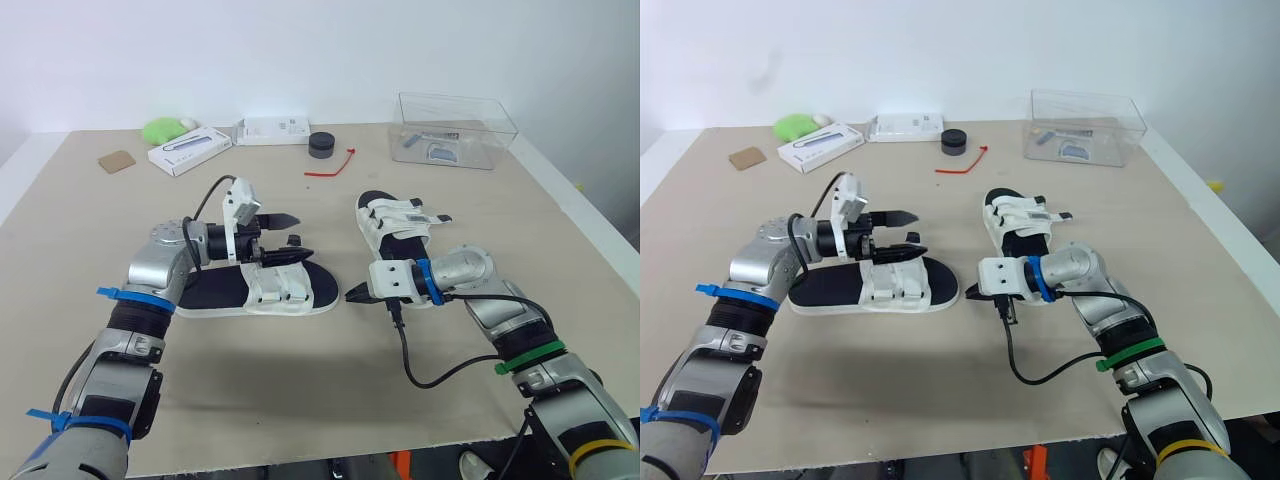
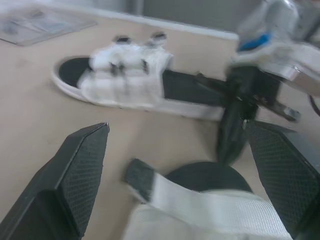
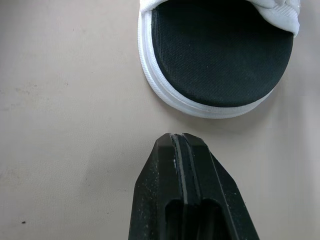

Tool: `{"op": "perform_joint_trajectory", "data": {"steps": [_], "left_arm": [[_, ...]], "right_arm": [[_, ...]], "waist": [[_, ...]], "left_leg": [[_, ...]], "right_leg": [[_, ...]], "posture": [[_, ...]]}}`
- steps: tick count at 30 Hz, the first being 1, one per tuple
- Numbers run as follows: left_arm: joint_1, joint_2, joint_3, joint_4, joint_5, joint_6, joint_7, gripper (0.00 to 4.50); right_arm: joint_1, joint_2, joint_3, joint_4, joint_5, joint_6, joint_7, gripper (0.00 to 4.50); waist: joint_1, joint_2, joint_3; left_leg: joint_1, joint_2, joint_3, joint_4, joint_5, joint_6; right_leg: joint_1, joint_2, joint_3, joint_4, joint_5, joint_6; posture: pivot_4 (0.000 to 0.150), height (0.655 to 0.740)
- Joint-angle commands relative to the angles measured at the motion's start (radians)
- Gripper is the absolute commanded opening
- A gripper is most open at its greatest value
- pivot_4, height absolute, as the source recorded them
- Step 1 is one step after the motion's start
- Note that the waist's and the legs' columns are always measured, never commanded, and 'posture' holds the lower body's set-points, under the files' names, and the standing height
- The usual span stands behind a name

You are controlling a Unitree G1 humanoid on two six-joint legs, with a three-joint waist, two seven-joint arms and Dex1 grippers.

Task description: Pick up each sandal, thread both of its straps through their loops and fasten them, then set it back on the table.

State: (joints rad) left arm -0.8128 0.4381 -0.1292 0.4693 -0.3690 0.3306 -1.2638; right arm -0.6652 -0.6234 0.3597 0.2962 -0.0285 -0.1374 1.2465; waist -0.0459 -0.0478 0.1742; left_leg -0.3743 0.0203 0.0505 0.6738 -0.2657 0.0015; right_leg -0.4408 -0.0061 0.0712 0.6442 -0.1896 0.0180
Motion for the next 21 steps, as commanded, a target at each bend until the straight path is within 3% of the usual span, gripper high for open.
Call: {"op": "perform_joint_trajectory", "data": {"steps": [1, 7, 13, 21], "left_arm": [[-0.05, 0.016, -0.004, 0.092, 0.041, -0.026, -0.041, 4.44], [-0.099, 0.013, -0.008, 0.196, 0.085, -0.056, -0.069, 4.44], [-0.1, 0.006, 0.004, 0.189, 0.093, -0.063, -0.069, 4.44], [-0.122, 0.008, 0.073, 0.184, 0.058, -0.064, -0.016, 4.44]], "right_arm": [[0.009, 0.016, -0.078, -0.089, 0.134, 0.101, 0.033, 0.0], [-0.02, 0.097, -0.122, -0.195, 0.273, 0.287, 0.009, 0.0], [-0.043, 0.119, -0.046, -0.068, 0.105, 0.198, -0.064, 0.0], [-0.039, 0.112, -0.026, -0.028, 0.068, 0.176, -0.035, 0.0]], "waist": [[-0.001, 0.0, 0.0], [-0.002, 0.0, 0.0], [-0.001, 0.0, 0.0], [0.0, 0.0, 0.0]], "left_leg": [[0.0, 0.0, 0.0, 0.0, 0.0, 0.0], [-0.002, 0.002, -0.001, 0.0, 0.0, 0.0], [-0.003, 0.001, -0.001, 0.0, -0.001, 0.0], [-0.004, 0.0, -0.001, 0.0, -0.002, 0.001]], "right_leg": [[0.0, 0.0, 0.0, 0.0, 0.0, 0.0], [-0.002, 0.002, -0.001, 0.0, -0.001, -0.001], [-0.002, 0.001, -0.001, 0.0, -0.001, -0.001], [-0.002, 0.0, -0.001, 0.0, -0.001, -0.001]], "posture": [[0.15, 0.74], [0.15, 0.74], [0.15, 0.74], [0.15, 0.74]]}}
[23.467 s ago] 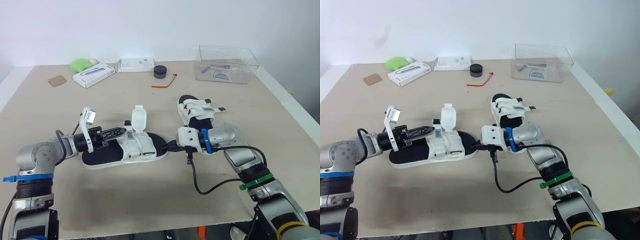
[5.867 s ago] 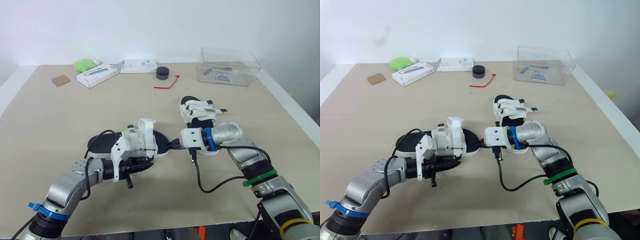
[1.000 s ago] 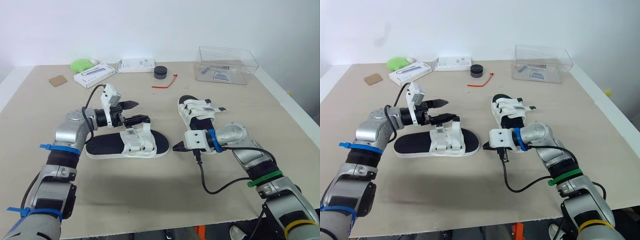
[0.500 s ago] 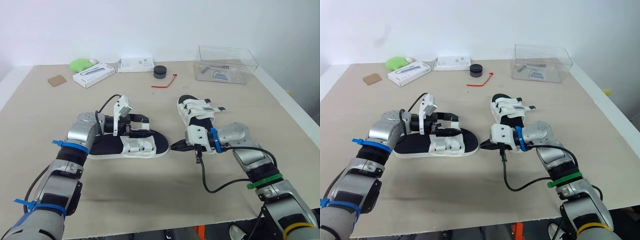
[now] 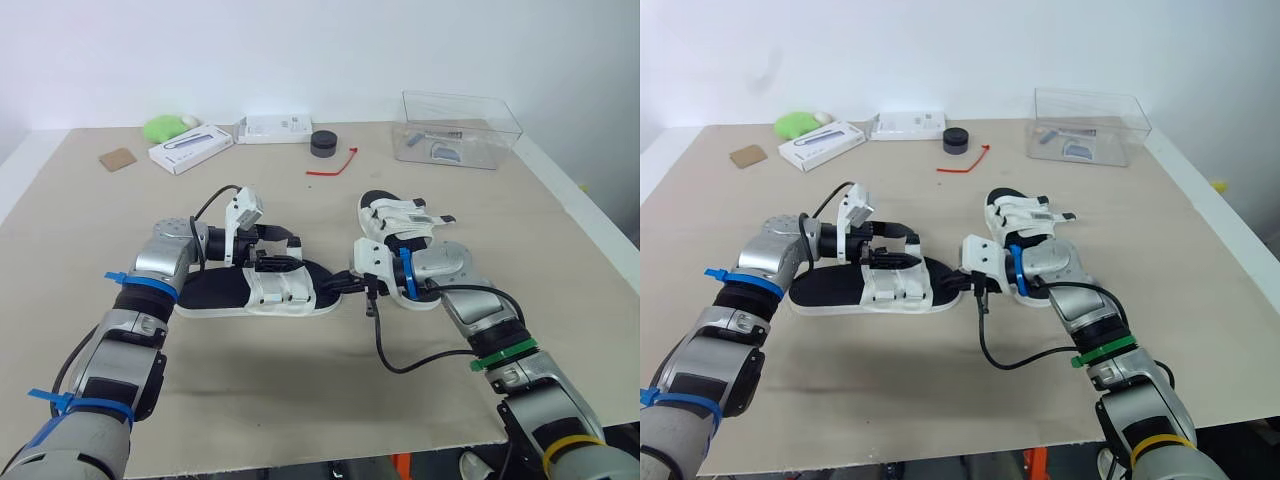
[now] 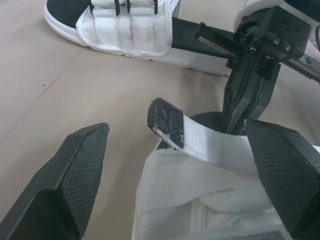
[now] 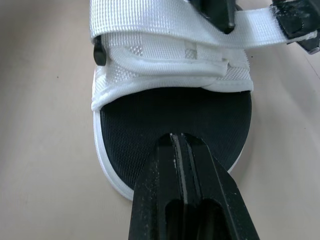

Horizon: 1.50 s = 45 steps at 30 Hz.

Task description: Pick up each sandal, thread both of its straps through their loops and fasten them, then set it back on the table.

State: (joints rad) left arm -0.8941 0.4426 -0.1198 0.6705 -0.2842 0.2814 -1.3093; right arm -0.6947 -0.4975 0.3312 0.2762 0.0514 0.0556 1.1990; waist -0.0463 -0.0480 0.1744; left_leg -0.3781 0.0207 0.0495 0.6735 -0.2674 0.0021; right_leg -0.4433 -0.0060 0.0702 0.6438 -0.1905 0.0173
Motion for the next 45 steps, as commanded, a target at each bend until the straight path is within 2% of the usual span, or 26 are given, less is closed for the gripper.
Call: {"op": "perform_joint_trajectory", "data": {"steps": [1, 6, 9, 11, 16, 22, 25, 27, 28, 32, 45], "left_arm": [[-0.047, 0.002, 0.075, -0.015, -0.033, -0.012, 0.037, 4.44], [-0.101, 0.0, 0.13, -0.054, -0.108, 0.103, 0.014, 4.44], [-0.108, 0.006, 0.113, -0.075, -0.142, 0.261, -0.021, 4.44], [-0.091, 0.022, 0.07, -0.081, -0.119, 0.31, -0.052, 4.44], [-0.063, 0.029, -0.004, -0.037, -0.016, 0.243, -0.03, 4.44], [-0.091, -0.006, -0.016, 0.026, 0.005, 0.251, -0.028, 4.44], [-0.108, -0.023, 0.003, 0.05, 0.0, 0.243, -0.021, 3.55], [-0.115, -0.028, 0.004, 0.055, -0.003, 0.251, -0.03, 2.44], [-0.116, -0.029, 0.002, 0.055, -0.001, 0.25, -0.032, 2.07], [-0.12, -0.027, 0.019, 0.047, -0.014, 0.244, -0.034, 0.06], [-0.064, 0.058, 0.062, -0.105, -0.106, 0.421, -0.097, 0.06]], "right_arm": [[-0.007, -0.013, 0.003, -0.009, -0.014, -0.018, 0.013, 0.0], [-0.005, -0.009, 0.005, -0.002, -0.027, -0.034, 0.01, 0.0], [-0.008, -0.012, 0.007, 0.006, -0.034, -0.049, 0.01, 0.0], [-0.007, -0.015, 0.008, 0.01, -0.039, -0.058, 0.009, 0.0], [-0.002, -0.018, 0.005, 0.006, -0.042, -0.063, 0.008, 0.0], [-0.001, -0.019, 0.005, 0.001, -0.045, -0.069, 0.007, 0.0], [-0.004, -0.019, 0.005, 0.004, -0.047, -0.074, 0.006, 0.0], [-0.005, -0.019, 0.005, 0.007, -0.049, -0.079, 0.006, 0.0], [-0.005, -0.019, 0.005, 0.007, -0.05, -0.08, 0.006, 0.0], [-0.003, -0.019, 0.006, 0.006, -0.053, -0.085, 0.006, 0.0], [0.003, -0.03, 0.007, 0.006, -0.061, -0.097, 0.007, 0.0]], "waist": [[0.0, 0.0, 0.0], [0.0, 0.0, 0.0], [-0.001, 0.0, 0.0], [-0.001, 0.0, 0.0], [-0.001, 0.0, 0.0], [-0.001, 0.0, 0.0], [0.0, 0.0, 0.0], [-0.001, 0.0, 0.0], [-0.001, 0.0, 0.0], [-0.001, 0.0, 0.0], [-0.001, 0.0, 0.0]], "left_leg": [[0.0, 0.0, 0.0, 0.0, 0.0, 0.0], [0.0, 0.0, 0.0, 0.0, 0.0, 0.0], [0.0, 0.0, 0.0, 0.0, 0.0, 0.0], [0.0, 0.0, 0.0, 0.0, 0.0, 0.0], [0.0, 0.0, 0.0, 0.0, 0.0, 0.0], [0.0, 0.0, 0.0, 0.0, 0.0, 0.0], [0.0, 0.0, 0.0, 0.0, 0.0, 0.0], [0.0, 0.0, 0.0, 0.0, 0.0, 0.0], [0.0, 0.0, 0.0, 0.0, 0.0, 0.0], [0.0, 0.0, 0.0, 0.0, 0.0, 0.0], [0.0, 0.0, -0.001, 0.001, 0.0, 0.0]], "right_leg": [[0.0, 0.0, 0.0, 0.0, 0.0, 0.0], [0.0, 0.0, 0.0, 0.0, 0.0, 0.001], [0.0, 0.0, 0.0, 0.0, 0.0, 0.001], [0.0, 0.001, 0.0, 0.0, 0.0, 0.001], [0.0, 0.001, 0.0, 0.0, 0.0, 0.0], [0.0, 0.0, 0.0, 0.0, 0.0, 0.001], [0.0, 0.0, 0.0, 0.0, 0.0, 0.001], [0.0, 0.0, 0.0, 0.0, 0.0, 0.001], [0.0, 0.0, 0.0, 0.0, 0.0, 0.001], [0.0, 0.0, 0.0, 0.0, 0.0, 0.001], [0.0, 0.0, 0.0, 0.001, 0.0, 0.001]], "posture": [[0.15, 0.74], [0.15, 0.74], [0.15, 0.74], [0.15, 0.74], [0.15, 0.74], [0.15, 0.74], [0.15, 0.74], [0.15, 0.74], [0.15, 0.74], [0.15, 0.74], [0.15, 0.74]]}}
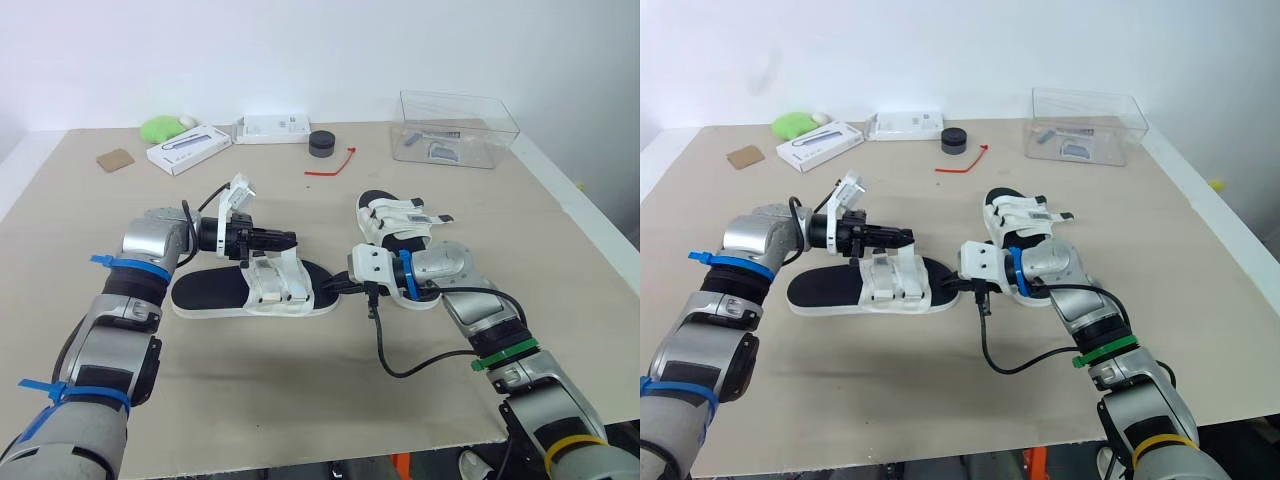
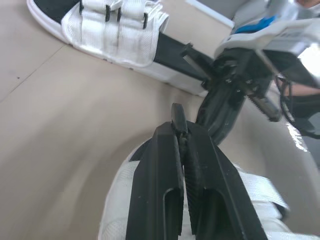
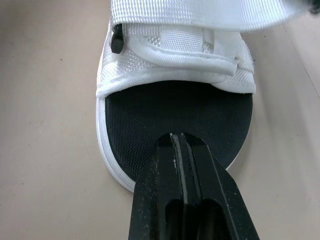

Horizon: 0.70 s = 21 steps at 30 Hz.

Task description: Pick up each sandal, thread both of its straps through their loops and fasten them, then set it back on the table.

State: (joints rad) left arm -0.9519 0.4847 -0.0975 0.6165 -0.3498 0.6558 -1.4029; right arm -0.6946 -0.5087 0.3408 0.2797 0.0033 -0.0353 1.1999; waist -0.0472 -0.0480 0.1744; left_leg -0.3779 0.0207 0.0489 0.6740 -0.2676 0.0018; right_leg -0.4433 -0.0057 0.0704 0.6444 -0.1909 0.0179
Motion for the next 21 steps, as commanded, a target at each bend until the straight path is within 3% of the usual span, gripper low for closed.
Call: {"op": "perform_joint_trajectory", "data": {"steps": [1, 10, 21], "left_arm": [[-0.008, 0.018, 0.045, -0.053, -0.049, 0.063, 0.0, 0.06], [0.029, -0.013, -0.011, 0.058, 0.095, -0.172, 0.13, 0.06], [-0.001, -0.033, -0.042, 0.17, 0.169, -0.356, 0.139, 0.06]], "right_arm": [[0.002, -0.019, -0.002, 0.004, -0.014, -0.009, 0.007, 0.0], [-0.005, -0.017, 0.001, 0.014, -0.02, -0.02, 0.01, 0.0], [-0.004, -0.023, 0.0, 0.012, -0.023, -0.026, 0.011, 0.0]], "waist": [[0.0, 0.0, 0.0], [0.001, 0.0, 0.0], [0.001, 0.0, 0.0]], "left_leg": [[0.0, 0.0, 0.0, 0.0, 0.0, 0.0], [0.001, 0.0, 0.0, 0.0, 0.0, 0.0], [0.003, 0.0, 0.001, 0.001, 0.002, -0.001]], "right_leg": [[0.0, 0.0, 0.0, 0.0, 0.0, 0.0], [0.0, 0.0, 0.0, 0.0, 0.001, -0.001], [0.002, 0.0, 0.0, 0.001, 0.002, -0.001]], "posture": [[0.15, 0.74], [0.15, 0.74], [0.15, 0.74]]}}
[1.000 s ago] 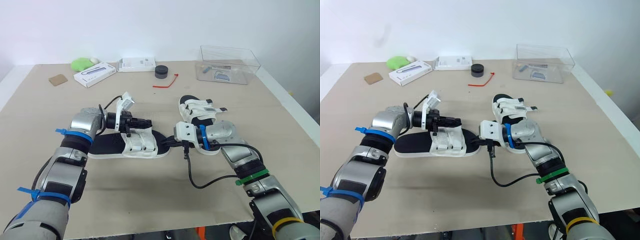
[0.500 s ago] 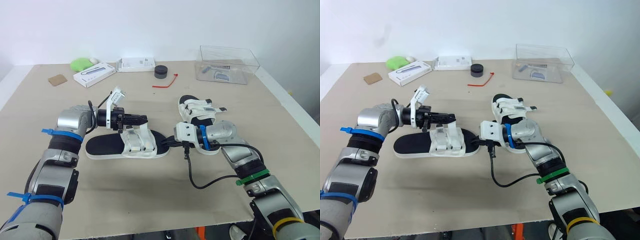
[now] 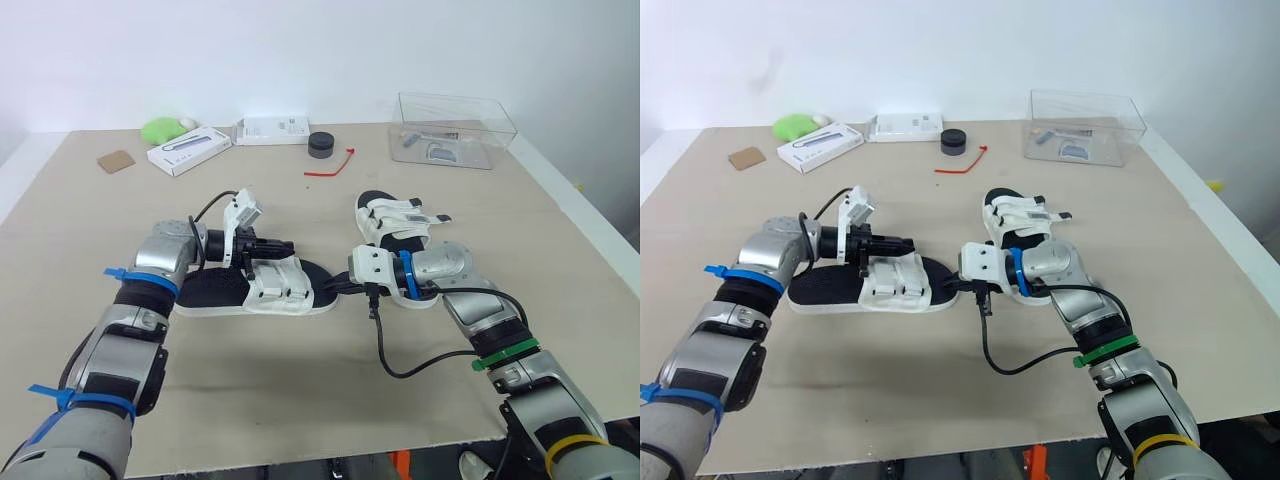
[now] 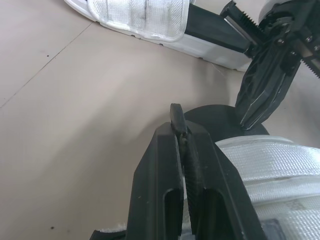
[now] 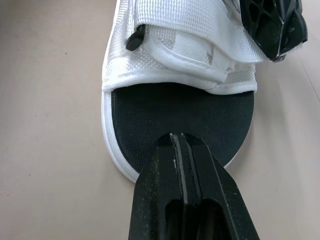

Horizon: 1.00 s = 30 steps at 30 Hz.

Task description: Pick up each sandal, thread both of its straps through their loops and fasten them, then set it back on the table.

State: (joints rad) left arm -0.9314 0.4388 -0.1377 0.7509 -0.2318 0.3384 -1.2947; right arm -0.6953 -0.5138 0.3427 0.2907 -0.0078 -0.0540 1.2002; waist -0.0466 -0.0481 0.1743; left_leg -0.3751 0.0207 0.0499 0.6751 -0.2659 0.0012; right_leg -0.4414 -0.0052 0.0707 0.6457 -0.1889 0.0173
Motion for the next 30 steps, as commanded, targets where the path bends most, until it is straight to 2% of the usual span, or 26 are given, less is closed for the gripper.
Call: {"op": "perform_joint_trajectory", "data": {"steps": [1, 3, 5, 7, 8, 9, 10, 14, 18, 21, 26, 29, 30], "left_arm": [[-0.026, 0.016, -0.004, 0.044, 0.055, -0.043, 0.028, 0.06], [-0.039, 0.021, 0.005, 0.061, 0.049, -0.037, 0.022, 0.06], [-0.052, 0.022, 0.021, 0.074, 0.034, -0.02, 0.018, 0.72], [-0.057, 0.03, 0.018, 0.067, 0.035, -0.025, 0.003, 1.63], [-0.06, 0.038, 0.015, 0.07, 0.048, -0.049, 0.006, 1.63], [-0.066, 0.042, 0.018, 0.077, 0.055, -0.073, 0.014, 2.15], [-0.079, 0.045, 0.033, 0.088, 0.054, -0.098, 0.03, 2.29], [-0.141, 0.032, 0.114, 0.095, 0.001, -0.158, 0.053, 2.29], [-0.137, 0.011, 0.139, 0.021, -0.049, -0.12, -0.018, 2.29], [-0.075, -0.004, 0.092, -0.081, -0.069, -0.03, -0.1, 2.29], [-0.009, -0.004, 0.04, -0.124, -0.059, 0.051, -0.14, 2.29], [-0.003, -0.003, 0.015, -0.088, -0.023, 0.036, -0.122, 1.51], [-0.007, -0.004, 0.008, -0.068, -0.01, 0.028, -0.113, 0.99]], "right_arm": [[-0.003, -0.019, -0.001, 0.0, -0.012, -0.008, 0.011, 0.0], [-0.003, -0.02, -0.001, -0.001, -0.011, -0.008, 0.01, 0.0], [-0.003, -0.02, 0.0, 0.0, -0.012, -0.009, 0.01, 0.0], [-0.003, -0.019, 0.0, 0.002, -0.012, -0.011, 0.01, 0.0], [-0.003, -0.018, 0.0, 0.002, -0.012, -0.012, 0.01, 0.0], [-0.004, -0.018, 0.001, 0.003, -0.012, -0.013, 0.009, 0.0], [-0.005, -0.017, 0.001, 0.004, -0.012, -0.015, 0.009, 0.0], [-0.008, -0.017, 0.001, 0.008, -0.014, -0.019, 0.011, 0.0], [-0.01, -0.017, 0.001, 0.01, -0.013, -0.021, 0.011, 0.0], [-0.012, -0.016, 0.001, 0.012, -0.014, -0.022, 0.011, 0.0], [-0.014, -0.015, 0.0, 0.014, -0.015, -0.021, 0.009, 0.0], [-0.011, -0.016, 0.001, 0.014, -0.017, -0.022, 0.008, 0.0], [-0.01, -0.017, 0.0, 0.012, -0.017, -0.021, 0.008, 0.0]], "waist": [[0.0, 0.0, 0.0], [-0.001, 0.0, 0.0], [-0.001, 0.0, 0.0], [-0.001, 0.0, 0.0], [-0.001, 0.0, 0.0], [-0.001, 0.0, 0.0], [-0.001, 0.0, 0.0], [-0.001, 0.0, 0.0], [-0.001, 0.0, 0.0], [-0.002, 0.0, 0.0], [-0.001, 0.0, 0.0], [-0.001, 0.0, 0.0], [-0.001, 0.0, 0.0]], "left_leg": [[0.0, 0.0, 0.0, 0.0, 0.0, 0.0], [0.0, 0.0, 0.0, 0.001, 0.001, 0.001], [0.001, 0.0, 0.001, 0.001, 0.001, 0.001], [0.0, 0.0, 0.0, 0.001, 0.002, 0.002], [0.0, 0.001, 0.0, 0.001, 0.002, 0.002], [0.0, 0.001, 0.0, 0.001, 0.002, 0.001], [0.0, 0.001, 0.0, 0.001, 0.002, 0.001], [-0.002, 0.002, 0.0, 0.001, 0.001, 0.001], [-0.002, 0.001, 0.0, 0.001, 0.001, 0.001], [-0.001, 0.001, 0.001, 0.001, 0.001, 0.001], [-0.001, 0.002, 0.0, 0.001, 0.001, 0.001], [-0.001, 0.002, 0.0, 0.001, 0.001, 0.001], [-0.001, 0.001, 0.001, 0.001, 0.001, 0.001]], "right_leg": [[0.0, 0.0, 0.0, 0.0, 0.0, 0.0], [0.0, 0.0, 0.0, 0.0, 0.001, 0.0], [0.0, 0.001, 0.0, 0.0, 0.003, 0.0], [0.0, 0.001, 0.0, 0.0, 0.003, 0.0], [0.0, 0.002, 0.0, 0.0, 0.003, 0.0], [0.0, 0.002, 0.0, 0.0, 0.003, 0.0], [0.0, 0.002, 0.0, 0.0, 0.003, -0.001], [-0.001, 0.002, 0.0, -0.001, 0.002, -0.001], [-0.001, 0.002, 0.0, -0.001, 0.002, 0.0], [-0.001, 0.002, 0.001, -0.001, 0.002, 0.0], [-0.001, 0.002, 0.0, 0.0, 0.002, 0.0], [-0.001, 0.002, 0.0, 0.0, 0.002, 0.0], [-0.001, 0.002, 0.001, 0.0, 0.002, 0.0]], "posture": [[0.15, 0.74], [0.15, 0.74], [0.15, 0.74], [0.15, 0.74], [0.15, 0.74], [0.15, 0.74], [0.15, 0.74], [0.15, 0.74], [0.15, 0.74], [0.15, 0.74], [0.15, 0.74], [0.15, 0.74], [0.15, 0.74]]}}
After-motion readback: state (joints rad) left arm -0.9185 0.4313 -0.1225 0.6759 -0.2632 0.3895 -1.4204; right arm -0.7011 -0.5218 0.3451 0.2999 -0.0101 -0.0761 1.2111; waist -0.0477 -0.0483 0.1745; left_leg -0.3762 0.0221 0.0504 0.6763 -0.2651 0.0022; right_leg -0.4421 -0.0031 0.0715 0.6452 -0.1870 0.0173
